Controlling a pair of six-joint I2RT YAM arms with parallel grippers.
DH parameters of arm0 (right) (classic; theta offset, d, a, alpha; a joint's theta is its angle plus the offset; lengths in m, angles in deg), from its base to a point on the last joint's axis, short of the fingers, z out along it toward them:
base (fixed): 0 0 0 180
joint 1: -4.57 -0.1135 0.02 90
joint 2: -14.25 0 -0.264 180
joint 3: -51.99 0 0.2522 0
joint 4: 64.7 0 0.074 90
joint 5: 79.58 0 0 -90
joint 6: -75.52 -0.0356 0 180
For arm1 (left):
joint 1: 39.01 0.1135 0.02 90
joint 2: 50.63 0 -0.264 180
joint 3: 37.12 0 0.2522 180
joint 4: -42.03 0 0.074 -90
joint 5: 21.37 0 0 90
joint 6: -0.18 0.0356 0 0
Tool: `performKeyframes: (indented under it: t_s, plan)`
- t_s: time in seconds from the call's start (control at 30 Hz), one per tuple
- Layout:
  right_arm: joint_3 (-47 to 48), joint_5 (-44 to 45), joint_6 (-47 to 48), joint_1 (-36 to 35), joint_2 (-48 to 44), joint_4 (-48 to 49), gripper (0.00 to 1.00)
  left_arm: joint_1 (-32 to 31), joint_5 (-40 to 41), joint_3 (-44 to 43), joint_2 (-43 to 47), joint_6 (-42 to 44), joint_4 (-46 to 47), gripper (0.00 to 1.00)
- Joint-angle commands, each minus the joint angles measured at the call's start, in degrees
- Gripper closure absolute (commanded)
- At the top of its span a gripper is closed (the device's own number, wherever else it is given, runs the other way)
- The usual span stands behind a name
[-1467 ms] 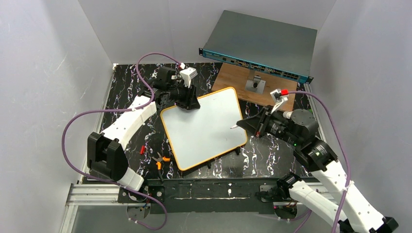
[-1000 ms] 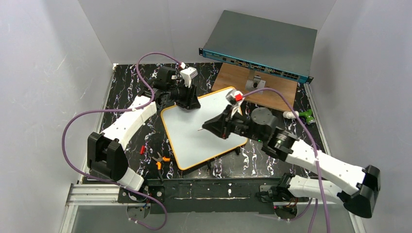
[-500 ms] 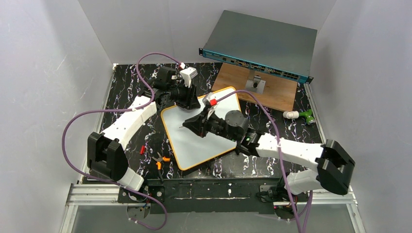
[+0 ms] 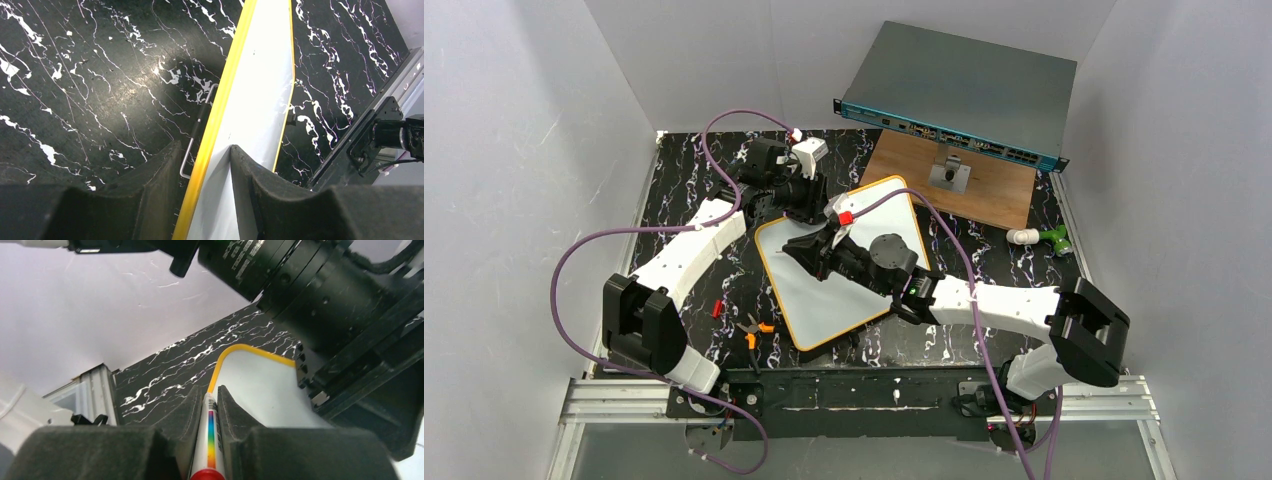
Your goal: Write a sentence on the whiteboard
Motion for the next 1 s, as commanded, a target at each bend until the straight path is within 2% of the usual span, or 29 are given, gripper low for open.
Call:
performKeyframes:
  t_s: [0.0,0.17,0.47,0.63,0.97]
  plan:
    - [3.94,4.52,3.65,-0.51,1.81,5.2,0.99,0.23,2.49,0.72,3.95,0.27,2.6,1.0]
    - [4.74,7.16,4.24,-0.69,2.86,5.54,0.99,0.22,1.77,0.23,3.89,0.38,2.7,1.0]
    - [4.25,14.06,-1.23,-2.36,1.47,4.38,0.99,0.21,1.32,0.18,4.13,1.79,3.34,1.0]
    - [4.86,11.85,0.05,-3.18,0.75,2.25,0.99,0.23,1.71,0.29,4.21,2.4,3.49,1.0]
    - [4.95,12.09,2.63,-3.46,2.42,4.71,0.99,0.22,1.6,0.31,4.7,2.42,3.67,1.0]
